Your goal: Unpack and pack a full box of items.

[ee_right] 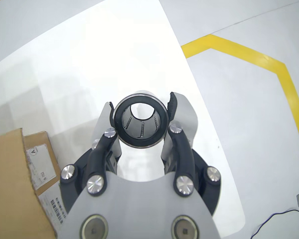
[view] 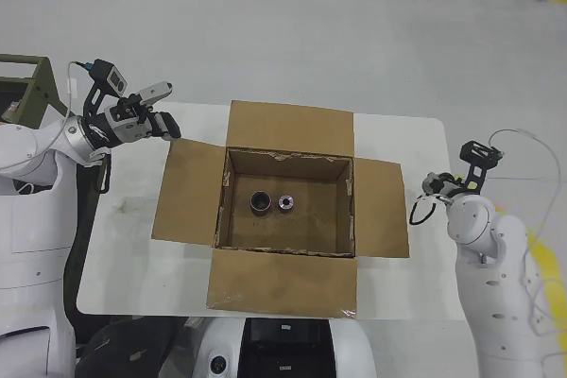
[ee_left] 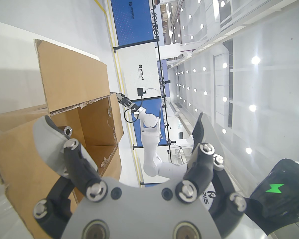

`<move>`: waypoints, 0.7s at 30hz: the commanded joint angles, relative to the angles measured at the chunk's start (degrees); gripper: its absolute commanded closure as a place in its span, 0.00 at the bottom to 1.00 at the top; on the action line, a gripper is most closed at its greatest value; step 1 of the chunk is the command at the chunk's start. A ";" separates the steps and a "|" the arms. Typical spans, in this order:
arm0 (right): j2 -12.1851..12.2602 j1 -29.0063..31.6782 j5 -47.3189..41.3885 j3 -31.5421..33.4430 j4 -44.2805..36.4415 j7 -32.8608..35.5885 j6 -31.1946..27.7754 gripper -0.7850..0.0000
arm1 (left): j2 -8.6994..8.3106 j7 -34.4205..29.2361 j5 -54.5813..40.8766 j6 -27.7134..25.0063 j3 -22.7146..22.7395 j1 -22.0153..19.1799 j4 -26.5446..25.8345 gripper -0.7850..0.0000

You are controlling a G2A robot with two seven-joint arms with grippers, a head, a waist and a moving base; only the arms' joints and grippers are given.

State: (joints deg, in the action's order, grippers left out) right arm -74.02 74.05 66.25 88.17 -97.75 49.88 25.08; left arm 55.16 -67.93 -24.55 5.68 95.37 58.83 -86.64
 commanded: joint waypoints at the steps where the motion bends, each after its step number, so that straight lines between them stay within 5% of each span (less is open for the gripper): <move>1: -0.05 -0.28 -0.04 -0.19 1.13 -0.30 0.20 1.00 | 0.00 0.00 0.00 0.00 0.00 0.00 0.00 0.00; 21: -0.54 -1.73 -1.07 -1.80 8.15 -3.48 1.36 1.00 | 0.00 0.00 0.00 0.00 0.00 0.00 0.00 0.00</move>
State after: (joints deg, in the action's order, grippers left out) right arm -74.54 72.42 65.23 86.43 -89.86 46.51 26.42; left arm 55.16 -67.93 -24.55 5.68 95.37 58.83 -86.64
